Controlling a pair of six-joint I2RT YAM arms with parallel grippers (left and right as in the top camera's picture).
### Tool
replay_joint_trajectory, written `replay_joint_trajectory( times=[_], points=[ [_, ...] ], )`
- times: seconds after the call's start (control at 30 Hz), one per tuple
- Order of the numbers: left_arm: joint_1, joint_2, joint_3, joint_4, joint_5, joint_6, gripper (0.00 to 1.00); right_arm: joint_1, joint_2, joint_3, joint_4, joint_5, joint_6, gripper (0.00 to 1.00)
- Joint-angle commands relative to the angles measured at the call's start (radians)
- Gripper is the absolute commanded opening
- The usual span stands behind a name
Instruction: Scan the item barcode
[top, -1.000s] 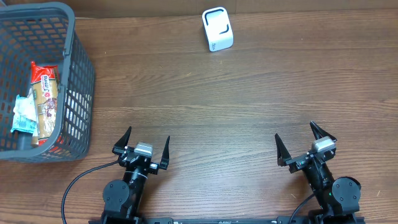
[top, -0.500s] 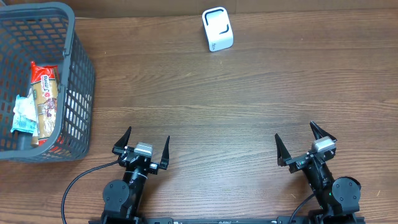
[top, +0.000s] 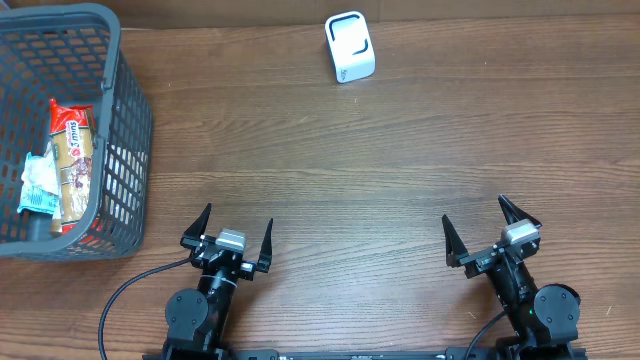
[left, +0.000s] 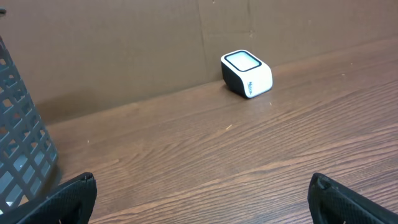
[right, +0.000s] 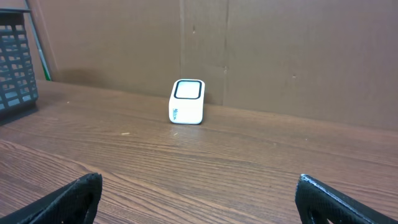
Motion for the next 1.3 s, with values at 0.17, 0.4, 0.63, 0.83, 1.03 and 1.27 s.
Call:
replay_joint_trajectory(
  times=[0.17,0.4,0.63,0.83,1.03,1.27],
  points=[
    [-0.002,-0.008,-0.006,0.000,0.000,0.019,1.00,0.006,-0.010,-0.010,0.006,-0.001,0.003,1.00],
    [-0.002,-0.008,-0.006,0.011,0.011,0.018,1.00,0.006,-0.010,-0.010,0.005,-0.001,0.003,1.00],
    [0.000,-0.008,-0.006,0.077,0.030,-0.183,1.00,0.006,-0.010,-0.010,0.005,-0.001,0.003,1.00],
    [0.000,0.026,0.108,0.068,-0.065,-0.217,1.00,0.006,-0.010,-0.010,0.005,-0.001,0.003,1.00],
    [0.015,0.235,0.406,-0.035,-0.179,-0.167,1.00,0.006,-0.010,-0.010,0.005,-0.001,0.003,1.00],
    [0.086,0.667,0.959,-0.319,-0.170,-0.183,1.00,0.006,-0.010,-0.010,0.006,-0.001,0.003,1.00]
  ],
)
